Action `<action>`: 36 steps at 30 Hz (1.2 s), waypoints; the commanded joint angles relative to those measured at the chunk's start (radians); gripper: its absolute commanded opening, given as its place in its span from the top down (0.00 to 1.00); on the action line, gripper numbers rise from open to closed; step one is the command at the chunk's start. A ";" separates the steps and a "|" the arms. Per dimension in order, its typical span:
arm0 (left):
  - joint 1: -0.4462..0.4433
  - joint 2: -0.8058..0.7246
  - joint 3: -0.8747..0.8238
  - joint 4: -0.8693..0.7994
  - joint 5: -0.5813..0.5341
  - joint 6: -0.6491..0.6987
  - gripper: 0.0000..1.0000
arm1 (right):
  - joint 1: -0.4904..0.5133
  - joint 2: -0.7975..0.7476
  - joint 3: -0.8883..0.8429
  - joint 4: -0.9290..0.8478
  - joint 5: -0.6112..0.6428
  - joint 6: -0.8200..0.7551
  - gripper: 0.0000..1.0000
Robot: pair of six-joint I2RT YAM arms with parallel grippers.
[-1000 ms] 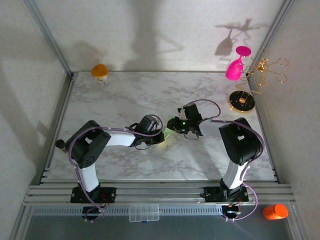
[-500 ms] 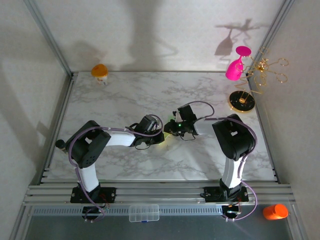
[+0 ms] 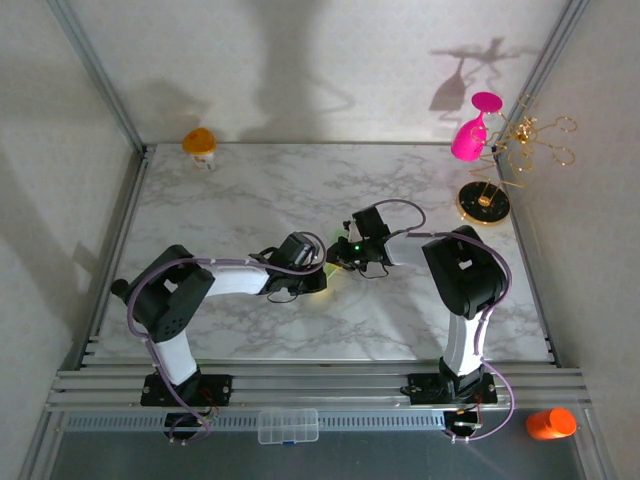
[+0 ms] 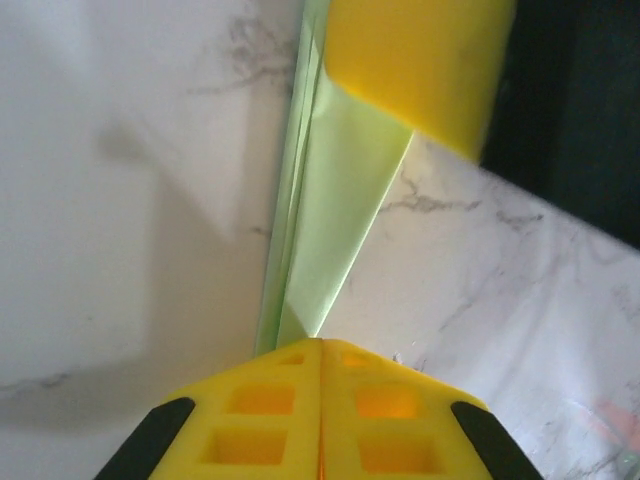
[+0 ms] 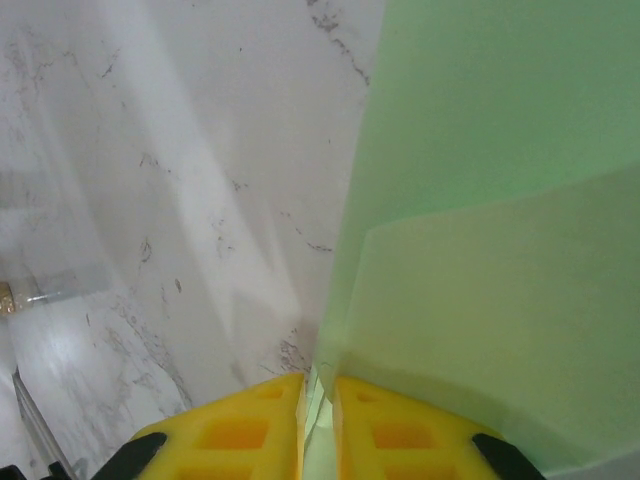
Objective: Fold a paper plane with a square sheet of paper (pick it up from the middle)
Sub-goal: Fold the wing for the fifth time at the center of the table.
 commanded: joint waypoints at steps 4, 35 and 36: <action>-0.018 -0.030 -0.027 -0.115 -0.044 0.045 0.93 | 0.008 0.040 -0.010 -0.084 0.073 0.002 0.83; 0.007 0.029 -0.026 -0.005 -0.087 0.019 0.98 | 0.007 0.033 -0.019 -0.085 0.067 0.018 0.83; 0.003 0.023 -0.037 -0.020 -0.087 0.028 0.98 | 0.007 0.034 -0.017 -0.087 0.068 0.019 0.83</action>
